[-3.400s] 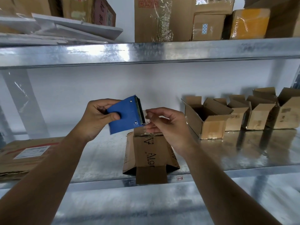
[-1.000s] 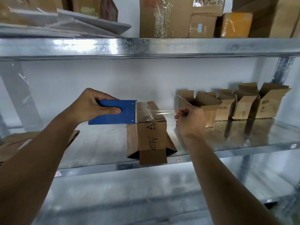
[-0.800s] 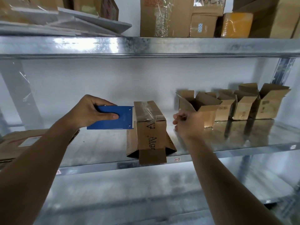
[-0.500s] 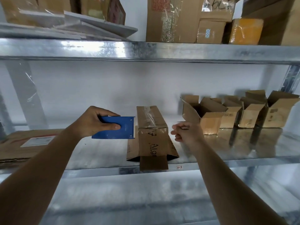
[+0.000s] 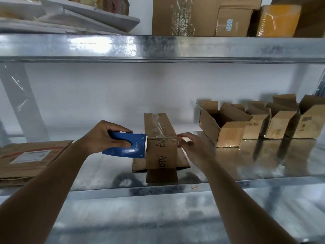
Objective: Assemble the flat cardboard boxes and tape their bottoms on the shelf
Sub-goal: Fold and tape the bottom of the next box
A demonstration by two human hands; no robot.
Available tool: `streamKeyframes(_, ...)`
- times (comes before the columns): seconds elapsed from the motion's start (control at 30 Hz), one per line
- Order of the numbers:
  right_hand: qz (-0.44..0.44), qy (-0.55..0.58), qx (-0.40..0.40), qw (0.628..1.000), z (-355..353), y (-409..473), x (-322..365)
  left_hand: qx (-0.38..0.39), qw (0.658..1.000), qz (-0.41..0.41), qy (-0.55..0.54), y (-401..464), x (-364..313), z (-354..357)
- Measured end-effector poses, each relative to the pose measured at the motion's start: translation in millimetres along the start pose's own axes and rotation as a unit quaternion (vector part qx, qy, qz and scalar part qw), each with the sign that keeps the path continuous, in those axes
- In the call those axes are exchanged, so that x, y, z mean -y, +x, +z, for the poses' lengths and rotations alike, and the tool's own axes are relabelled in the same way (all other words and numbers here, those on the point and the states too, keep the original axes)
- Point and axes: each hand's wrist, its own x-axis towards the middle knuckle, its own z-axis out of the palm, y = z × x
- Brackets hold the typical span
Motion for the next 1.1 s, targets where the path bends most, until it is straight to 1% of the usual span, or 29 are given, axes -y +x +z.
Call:
streamKeyframes(0.07,0.045,-0.046,0.037,0.997,3.3,8.9,-8.4,0.003,1.0,-0.006,-0.002,2.9,5.1,-3.4)
streamKeyframes(0.1,0.069,-0.054,0.04,0.995,7.1,13.1,-14.8,0.002,1.0,-0.006,-0.008,3.6,7.5,-5.5)
streamKeyframes(0.17,0.069,-0.022,0.017,0.997,14.8,16.1,-18.5,0.001,1.0,-0.006,-0.02,5.2,10.6,-9.0)
streamKeyframes(0.2,0.047,-0.004,-0.012,0.999,18.6,14.5,-17.2,0.001,1.0,-0.007,-0.02,6.7,12.1,-9.8)
streamKeyframes(0.23,0.011,-0.01,-0.06,0.998,22.0,10.8,-14.3,0.001,1.0,-0.006,-0.019,8.1,13.9,-9.7)
streamKeyframes(0.27,-0.054,-0.032,-0.128,0.99,24.7,7.2,-10.2,0.0,1.0,-0.005,-0.021,9.2,13.9,-9.2)
streamKeyframes(0.3,-0.13,-0.057,-0.191,0.971,27.6,4.1,-4.4,0.0,1.0,-0.005,-0.024,10.7,14.8,-9.1)
streamKeyframes(0.33,-0.209,-0.078,-0.22,0.95,31.6,2.7,0.2,0.0,1.0,-0.006,-0.028,12.4,15.6,-9.3)
streamKeyframes(0.37,-0.28,-0.104,-0.203,0.932,35.7,3.5,6.6,0.002,1.0,-0.004,-0.029,13.9,17.2,-9.6)
streamKeyframes(0.4,-0.339,-0.139,-0.161,0.916,39.7,7.2,12.0,0.003,1.0,-0.002,-0.03,14.6,17.2,-9.1)
streamKeyframes(0.43,-0.375,-0.184,-0.119,0.901,44.3,11.8,17.3,0.004,1.0,-0.001,-0.029,15.3,16.5,-8.2)
streamKeyframes(0.47,-0.386,-0.228,-0.081,0.89,48.9,15.9,22.5,0.001,1.0,-0.001,-0.029,16.3,16.1,-7.3)
streamKeyframes(0.5,-0.378,-0.265,-0.05,0.886,52.4,18.1,28.4,-0.003,1.0,0.003,-0.03,17.2,17.3,-7.4)
streamKeyframes(0.57,-0.344,-0.316,-0.019,0.884,57.1,20.3,32.1,-0.01,0.999,0.004,-0.035,16.3,19.6,-8.0)
streamKeyframes(0.67,-0.315,-0.355,-0.026,0.88,59.0,21.7,19.9,-0.028,0.999,0.008,-0.044,9.4,29.7,-9.9)
streamKeyframes(0.8,-0.302,-0.362,-0.043,0.881,64.4,22.6,18.4,-0.068,0.997,0.014,-0.035,2.9,39.0,-9.8)
streamKeyframes(0.97,-0.287,-0.346,-0.038,0.892,63.3,23.9,19.1,-0.041,0.999,0.005,-0.003,10.3,31.9,-18.7)
streamKeyframes(1.1,-0.28,-0.339,-0.05,0.897,65.3,19.6,23.4,-0.057,0.998,-0.009,0.016,4.3,34.8,-28.4)
